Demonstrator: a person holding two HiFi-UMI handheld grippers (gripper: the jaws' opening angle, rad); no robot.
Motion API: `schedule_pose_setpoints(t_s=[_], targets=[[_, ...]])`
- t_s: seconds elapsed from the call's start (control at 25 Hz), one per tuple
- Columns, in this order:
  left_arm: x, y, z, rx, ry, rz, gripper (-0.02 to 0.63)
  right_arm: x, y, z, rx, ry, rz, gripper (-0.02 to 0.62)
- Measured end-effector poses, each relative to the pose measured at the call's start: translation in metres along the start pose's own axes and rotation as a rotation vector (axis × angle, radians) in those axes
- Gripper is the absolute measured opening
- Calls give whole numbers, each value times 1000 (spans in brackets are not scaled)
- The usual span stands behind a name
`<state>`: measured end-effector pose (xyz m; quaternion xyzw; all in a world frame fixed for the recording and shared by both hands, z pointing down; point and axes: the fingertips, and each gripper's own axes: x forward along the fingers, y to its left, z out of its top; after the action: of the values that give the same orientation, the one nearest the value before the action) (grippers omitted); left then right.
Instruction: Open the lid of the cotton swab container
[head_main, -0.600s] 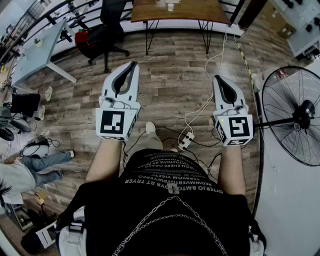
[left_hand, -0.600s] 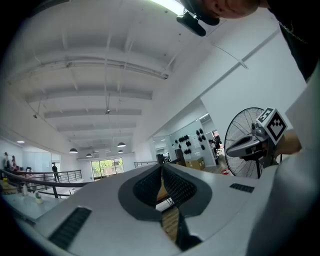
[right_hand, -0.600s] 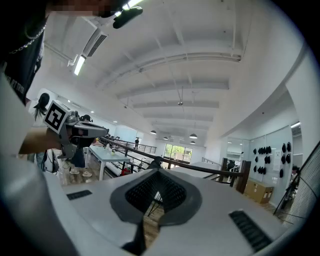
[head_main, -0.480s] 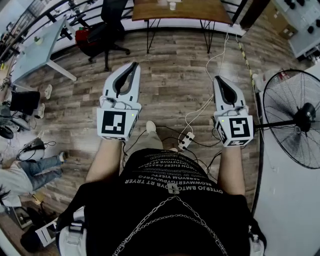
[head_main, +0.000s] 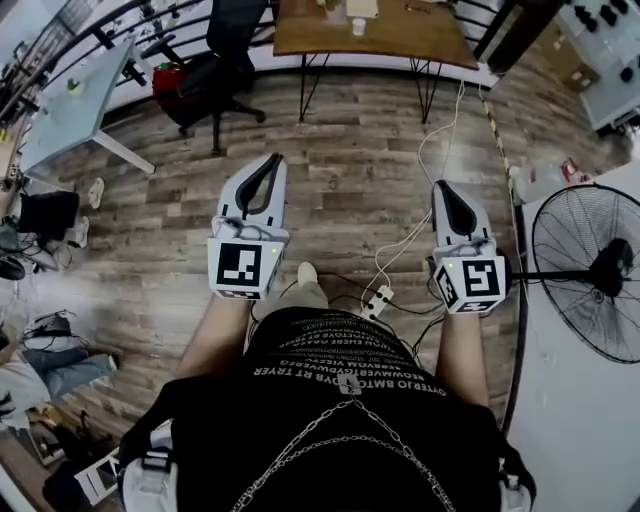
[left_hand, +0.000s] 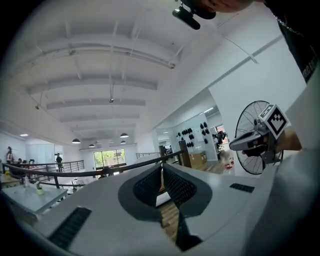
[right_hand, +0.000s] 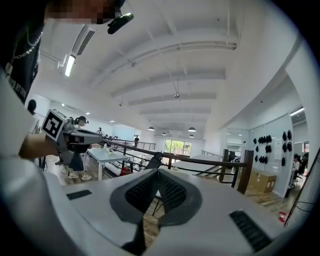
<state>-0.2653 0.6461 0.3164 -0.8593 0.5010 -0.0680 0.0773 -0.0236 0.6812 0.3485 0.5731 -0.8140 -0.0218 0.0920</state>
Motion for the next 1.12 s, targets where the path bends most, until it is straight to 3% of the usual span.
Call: schedule_pose_setpoints(t_s=[0.44, 0.6, 0.76, 0.96, 1.12], targets=[[61, 95, -15, -34, -17, 44, 43, 94, 1, 5, 26, 21, -17, 20], [68, 121, -26, -55, 3, 9, 168, 120, 10, 9, 23, 26, -23, 72], [72, 147, -36, -86, 8, 12, 193, 134, 21, 14, 13, 31, -27, 106], [76, 150, -38, -110, 1, -5, 217, 133, 26, 13, 6, 53, -40, 129], [78, 136, -47, -106, 23, -65, 221, 128, 23, 6, 9, 72, -49, 145]])
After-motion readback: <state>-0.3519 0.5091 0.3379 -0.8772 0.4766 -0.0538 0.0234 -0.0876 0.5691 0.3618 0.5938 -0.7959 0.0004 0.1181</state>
